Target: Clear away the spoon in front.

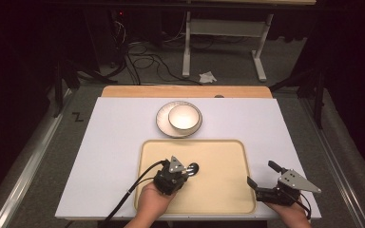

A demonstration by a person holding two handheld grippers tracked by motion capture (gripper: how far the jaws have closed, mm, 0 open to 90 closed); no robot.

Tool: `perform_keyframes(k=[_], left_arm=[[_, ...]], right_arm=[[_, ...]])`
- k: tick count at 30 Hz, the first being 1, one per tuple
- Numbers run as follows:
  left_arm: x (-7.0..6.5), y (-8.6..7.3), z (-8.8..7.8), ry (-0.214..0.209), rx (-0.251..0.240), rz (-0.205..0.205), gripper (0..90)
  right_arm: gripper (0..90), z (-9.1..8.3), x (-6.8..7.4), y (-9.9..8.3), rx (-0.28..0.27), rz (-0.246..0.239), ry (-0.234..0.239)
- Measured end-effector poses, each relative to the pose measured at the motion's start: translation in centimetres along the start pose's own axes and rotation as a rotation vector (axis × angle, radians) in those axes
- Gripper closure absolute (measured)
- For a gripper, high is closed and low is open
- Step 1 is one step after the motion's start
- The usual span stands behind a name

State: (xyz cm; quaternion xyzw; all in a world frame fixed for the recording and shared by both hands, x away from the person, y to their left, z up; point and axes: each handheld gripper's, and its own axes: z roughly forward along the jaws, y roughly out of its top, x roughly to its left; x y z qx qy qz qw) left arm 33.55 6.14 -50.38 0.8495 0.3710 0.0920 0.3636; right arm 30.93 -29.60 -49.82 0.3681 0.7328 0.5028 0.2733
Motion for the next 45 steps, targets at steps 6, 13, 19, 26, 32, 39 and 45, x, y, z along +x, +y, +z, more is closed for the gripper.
perform_keyframes(k=[6, 13, 19, 26, 32, 39, 45], left_arm=[[0.6, -0.3, 0.3, 0.017, 0.015, -0.023, 90.0], [2.4, -0.9, -0.5, 0.064, 0.017, -0.062, 90.0], [3.8, -1.2, -1.0, 0.095, 0.017, -0.097, 90.0], [4.7, -1.4, -1.3, 0.118, 0.015, -0.123, 90.0], [5.8, -1.9, -1.9, 0.151, 0.011, -0.149, 90.0], [6.4, -3.4, -4.9, 0.161, -0.04, -0.161, 90.0], [5.9, -5.6, -6.5, 0.172, 0.036, -0.115, 90.0]], right_arm=[[2.1, -0.2, -0.3, -0.1, -0.005, 0.008, -0.007], [2.2, -0.2, -0.1, 0.0, -0.006, 0.003, -0.001], [2.2, -0.1, -0.1, 0.0, -0.002, 0.001, -0.005], [2.2, -0.2, -0.2, 0.0, -0.006, 0.007, -0.006], [2.2, -0.2, -0.1, 0.0, -0.005, 0.007, -0.006], [2.2, -0.3, -0.2, 0.0, -0.009, 0.004, -0.007], [2.2, -0.2, -0.2, 0.0, -0.004, 0.004, -0.007]])
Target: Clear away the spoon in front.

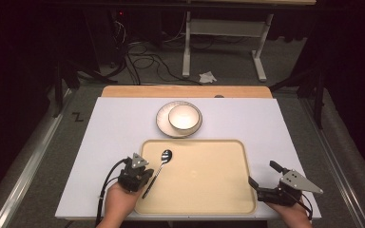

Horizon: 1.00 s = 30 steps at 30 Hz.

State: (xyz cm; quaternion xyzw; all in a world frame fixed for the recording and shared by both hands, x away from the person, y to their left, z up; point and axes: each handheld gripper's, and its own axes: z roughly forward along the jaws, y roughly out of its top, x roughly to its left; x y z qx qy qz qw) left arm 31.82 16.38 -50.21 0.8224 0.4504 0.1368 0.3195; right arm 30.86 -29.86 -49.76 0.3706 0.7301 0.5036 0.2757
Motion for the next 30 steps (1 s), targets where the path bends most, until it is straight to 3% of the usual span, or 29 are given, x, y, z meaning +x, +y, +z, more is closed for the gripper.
perform_keyframes(k=[2, 9, 18, 23, 30], left_arm=[[-0.8, -1.1, -0.1, 0.012, 0.025, 0.043, 90.0], [-2.1, -1.3, -0.2, -0.034, 0.022, 0.057, 90.0], [-4.3, -1.0, 0.3, -0.09, 0.02, 0.111, 90.0], [-4.7, -0.9, 0.4, -0.082, 0.017, 0.131, 90.0], [-4.5, -1.0, 0.4, -0.091, 0.009, 0.122, 90.0]], right_arm=[[2.2, 0.1, 0.1, 0.0, 0.002, -0.009, 0.005], [2.2, 0.1, 0.3, 0.1, 0.0, -0.009, 0.004], [2.2, -0.2, 0.2, 0.1, -0.01, 0.0, 0.004], [2.2, -0.1, 0.2, 0.1, -0.002, 0.001, 0.005], [2.2, -0.1, 0.2, 0.1, -0.002, 0.002, 0.005]])
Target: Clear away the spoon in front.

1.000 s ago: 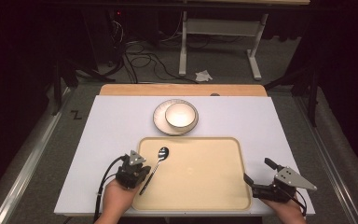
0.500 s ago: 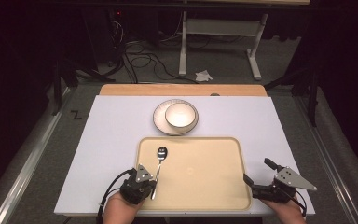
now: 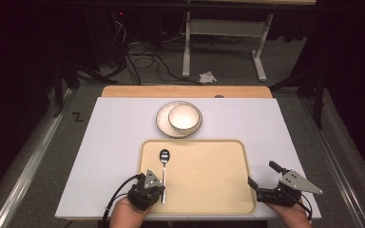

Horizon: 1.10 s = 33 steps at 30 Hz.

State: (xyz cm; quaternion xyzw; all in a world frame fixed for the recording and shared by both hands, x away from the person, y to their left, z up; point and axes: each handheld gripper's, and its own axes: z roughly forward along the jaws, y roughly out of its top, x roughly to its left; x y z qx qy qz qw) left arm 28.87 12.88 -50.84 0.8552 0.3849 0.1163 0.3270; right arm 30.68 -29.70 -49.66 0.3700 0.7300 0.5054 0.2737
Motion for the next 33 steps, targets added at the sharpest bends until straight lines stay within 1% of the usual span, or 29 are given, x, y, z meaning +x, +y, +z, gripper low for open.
perform_keyframes(k=[1, 2, 3, 5, 6, 7, 8, 10, 11, 12, 13, 14, 16, 19, 20, 21, 22, 23, 24, 25, 26, 27, 28, 30, 31, 33], left_arm=[[0.0, 0.0, 0.0, 0.0, 0.0, 0.0, 90.0], [0.2, -0.1, -0.1, 0.016, -0.008, 0.005, 89.9], [0.2, -0.1, -0.1, 0.016, -0.008, 0.005, 89.9], [0.5, -0.1, -0.4, 0.028, -0.032, -0.01, 89.8], [1.0, -0.2, -0.8, 0.031, -0.066, -0.02, 86.7], [1.0, -0.2, -0.8, 0.031, -0.066, -0.02, 84.1], [1.3, -0.2, -1.0, 0.036, -0.075, -0.025, 84.1], [1.8, -0.4, -1.5, 0.042, -0.103, -0.033, 78.0], [2.1, -0.4, -1.8, 0.052, -0.114, -0.036, 75.7], [2.3, -0.5, -2.0, 0.063, -0.124, -0.042, 71.3], [2.6, -0.6, -2.3, 0.069, -0.14, -0.044, 71.3], [2.9, -0.7, -2.6, 0.076, -0.159, -0.043, 68.0], [3.4, -0.9, -3.3, 0.094, -0.197, -0.057, 60.9], [4.4, -1.3, -4.2, 0.102, -0.254, -0.077, 52.2], [5.3, -1.6, -4.8, 0.118, -0.264, -0.087, 48.7], [5.3, -1.6, -4.8, 0.118, -0.264, -0.087, 46.7], [5.7, -1.9, -5.0, 0.124, -0.268, -0.09, 46.7], [6.1, -2.1, -5.2, 0.133, -0.271, -0.092, 44.9], [6.5, -2.4, -5.4, 0.14, -0.278, -0.094, 41.7], [7.2, -2.8, -6.0, 0.146, -0.297, -0.101, 39.6], [7.5, -3.0, -6.2, 0.153, -0.308, -0.1, 37.4], [7.5, -3.0, -6.2, 0.153, -0.308, -0.1, 34.7], [7.8, -3.2, -6.4, 0.159, -0.323, -0.105, 34.7], [8.2, -3.6, -6.7, 0.174, -0.339, -0.112, 26.5], [8.4, -3.7, -6.7, 0.178, -0.346, -0.115, 21.0], [8.8, -3.8, -6.7, 0.191, -0.334, -0.135, 7.8]], right_arm=[[2.2, 0.0, 0.0, 0.0, 0.0, 0.0, 0.0], [2.2, 0.0, 0.0, 0.0, -0.001, 0.001, 0.0], [2.2, 0.0, 0.0, 0.0, -0.001, 0.001, 0.0], [2.2, 0.0, 0.0, 0.0, -0.002, 0.002, -0.001], [2.1, 0.0, 0.0, 0.0, -0.005, -0.008, 0.002], [2.1, 0.0, 0.0, 0.0, -0.005, -0.008, 0.002], [2.1, 0.0, 0.0, 0.0, -0.007, -0.013, 0.004], [1.9, 0.0, 0.0, 0.0, -0.006, -0.011, 0.005], [1.8, 0.0, 0.0, 0.0, -0.005, -0.01, 0.005], [1.6, 0.0, 0.0, 0.0, -0.007, -0.012, 0.005], [1.6, 0.0, 0.0, 0.0, -0.007, -0.012, 0.005], [1.5, -0.1, 0.0, 0.1, -0.008, -0.012, 0.005], [1.2, -0.1, 0.0, 0.1, -0.012, -0.013, 0.004], [0.7, -0.1, 0.0, 0.0, -0.008, -0.012, 0.003], [0.6, -0.1, 0.0, 0.0, -0.008, -0.01, 0.003], [0.6, -0.1, 0.0, 0.0, -0.008, -0.01, 0.003], [0.6, 0.0, 0.0, 0.0, -0.008, -0.01, 0.003], [0.6, 0.0, 0.0, 0.0, -0.008, -0.014, 0.002], [0.5, 0.0, 0.0, 0.0, -0.004, -0.007, 0.0], [0.5, 0.0, 0.0, 0.0, -0.004, -0.008, -0.001], [0.5, -0.1, 0.0, 0.0, -0.002, -0.001, -0.003], [0.5, -0.1, 0.0, 0.0, -0.002, -0.001, -0.003], [0.5, 0.0, 0.0, 0.0, -0.003, -0.002, -0.003], [0.5, 0.0, 0.0, 0.0, -0.002, -0.002, -0.005], [0.5, 0.0, 0.0, 0.0, -0.002, -0.003, -0.006], [0.5, 0.0, 0.0, -0.1, 0.0, -0.005, -0.007]])
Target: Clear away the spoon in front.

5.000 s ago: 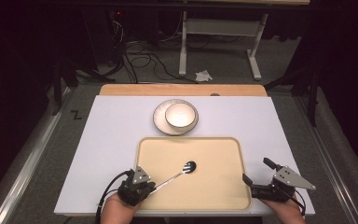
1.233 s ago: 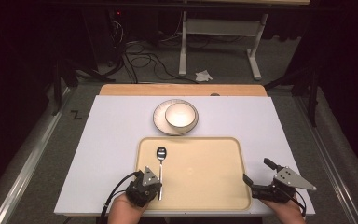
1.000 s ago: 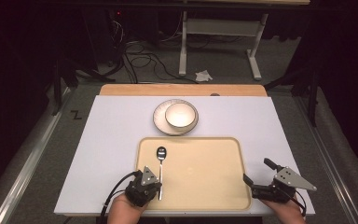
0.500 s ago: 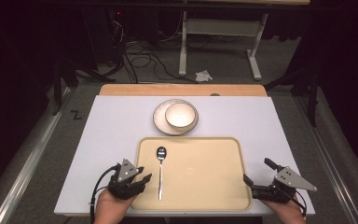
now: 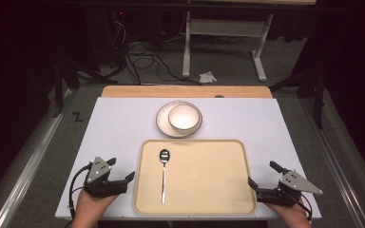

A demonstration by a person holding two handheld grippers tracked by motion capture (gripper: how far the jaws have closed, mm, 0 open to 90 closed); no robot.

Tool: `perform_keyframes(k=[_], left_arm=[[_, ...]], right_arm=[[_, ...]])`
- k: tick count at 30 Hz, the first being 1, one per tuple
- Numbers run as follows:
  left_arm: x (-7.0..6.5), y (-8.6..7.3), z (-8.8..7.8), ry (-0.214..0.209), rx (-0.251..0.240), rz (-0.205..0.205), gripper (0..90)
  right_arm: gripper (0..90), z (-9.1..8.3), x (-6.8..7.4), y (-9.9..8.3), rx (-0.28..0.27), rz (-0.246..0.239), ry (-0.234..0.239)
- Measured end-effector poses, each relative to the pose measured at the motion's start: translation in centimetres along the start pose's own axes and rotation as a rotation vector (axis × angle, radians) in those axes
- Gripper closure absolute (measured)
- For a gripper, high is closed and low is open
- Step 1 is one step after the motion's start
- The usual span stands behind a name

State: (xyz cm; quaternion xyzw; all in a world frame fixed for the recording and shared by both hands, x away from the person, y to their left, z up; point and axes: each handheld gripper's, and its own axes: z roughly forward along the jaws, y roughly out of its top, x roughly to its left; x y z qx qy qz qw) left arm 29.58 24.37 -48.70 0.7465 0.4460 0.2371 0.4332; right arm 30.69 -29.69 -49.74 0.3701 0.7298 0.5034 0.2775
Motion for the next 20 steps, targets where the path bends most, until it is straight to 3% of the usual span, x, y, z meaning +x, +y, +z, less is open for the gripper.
perform_keyframes(k=[2, 6, 13, 20], left_arm=[[0.22, 0.01, -0.01, 0.004, -0.009, -0.024, 0.0], [0.14, 0.0, -0.17, -0.011, -0.043, -0.039, 0.0], [-0.14, -0.2, 0.19, -0.01, -0.017, -0.034, 0.4], [-0.24, -0.19, 0.23, -0.006, -0.021, -0.032, 0.7]], right_arm=[[0.5, 0.04, 0.0, 0.0, 0.0, -0.005, 0.0], [0.5, 0.01, 0.07, 0.01, 0.0, -0.004, 0.002], [0.5, -0.04, -0.04, 0.02, -0.002, -0.001, 0.005], [0.5, -0.07, -0.07, 0.05, -0.005, -0.001, 0.006]])
